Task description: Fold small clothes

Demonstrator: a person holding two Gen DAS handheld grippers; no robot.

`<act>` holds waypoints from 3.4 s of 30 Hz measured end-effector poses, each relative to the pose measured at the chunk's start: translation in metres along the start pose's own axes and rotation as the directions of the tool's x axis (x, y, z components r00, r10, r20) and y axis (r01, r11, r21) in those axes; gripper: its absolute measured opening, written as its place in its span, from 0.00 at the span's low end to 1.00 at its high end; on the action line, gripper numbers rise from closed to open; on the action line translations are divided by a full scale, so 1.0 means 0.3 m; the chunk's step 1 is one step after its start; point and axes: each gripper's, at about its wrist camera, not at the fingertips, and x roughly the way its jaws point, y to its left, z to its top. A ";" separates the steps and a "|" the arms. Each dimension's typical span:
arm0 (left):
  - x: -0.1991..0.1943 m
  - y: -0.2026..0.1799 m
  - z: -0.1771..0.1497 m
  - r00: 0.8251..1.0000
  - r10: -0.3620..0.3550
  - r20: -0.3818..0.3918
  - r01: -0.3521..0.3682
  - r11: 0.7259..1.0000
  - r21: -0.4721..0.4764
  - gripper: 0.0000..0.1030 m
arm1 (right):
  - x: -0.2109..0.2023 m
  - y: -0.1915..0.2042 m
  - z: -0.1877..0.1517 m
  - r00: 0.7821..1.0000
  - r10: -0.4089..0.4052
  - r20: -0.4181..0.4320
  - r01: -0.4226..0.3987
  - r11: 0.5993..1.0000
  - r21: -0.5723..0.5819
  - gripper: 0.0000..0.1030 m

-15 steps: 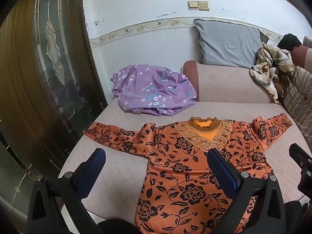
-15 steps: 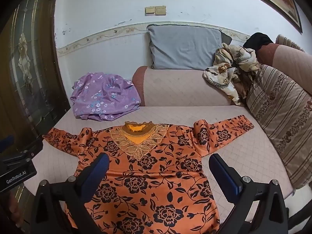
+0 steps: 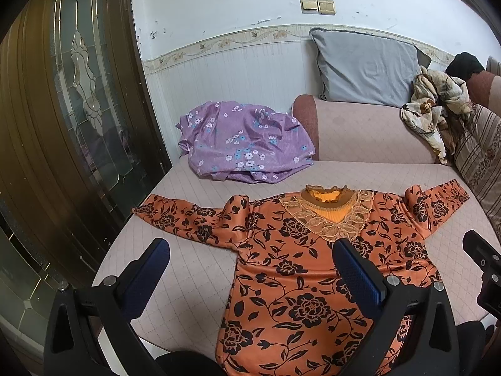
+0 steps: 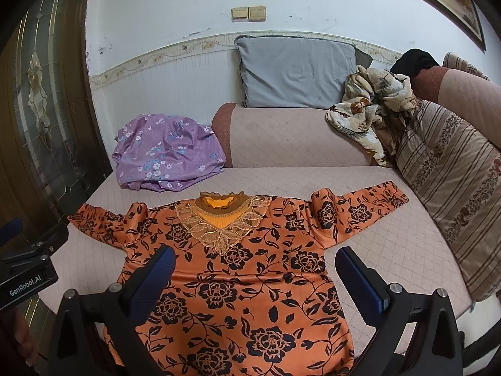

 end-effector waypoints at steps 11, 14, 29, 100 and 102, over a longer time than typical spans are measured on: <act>0.002 -0.007 0.000 1.000 0.001 0.008 -0.001 1.000 0.002 1.00 | 0.009 0.008 -0.001 1.000 -0.004 -0.004 0.004 1.000 -0.001 1.00; 0.006 -0.008 -0.003 1.000 0.001 0.006 -0.001 1.000 0.002 1.00 | 0.014 0.008 -0.003 1.000 -0.004 -0.007 0.004 1.000 -0.001 1.00; 0.032 -0.009 -0.008 1.000 0.010 -0.007 -0.009 1.000 0.020 1.00 | 0.042 0.025 0.001 1.000 -0.007 -0.019 0.007 1.000 -0.013 1.00; 1.046 -0.276 -0.158 0.921 -0.113 -0.372 0.143 0.988 0.053 1.00 | 1.151 -1.453 0.138 0.995 -0.049 0.088 -0.039 0.624 0.780 0.07; 1.011 -0.252 -0.123 0.939 -0.111 -0.327 0.133 0.990 0.046 1.00 | 1.057 -1.337 0.170 0.990 0.017 0.138 -0.115 0.648 0.752 0.07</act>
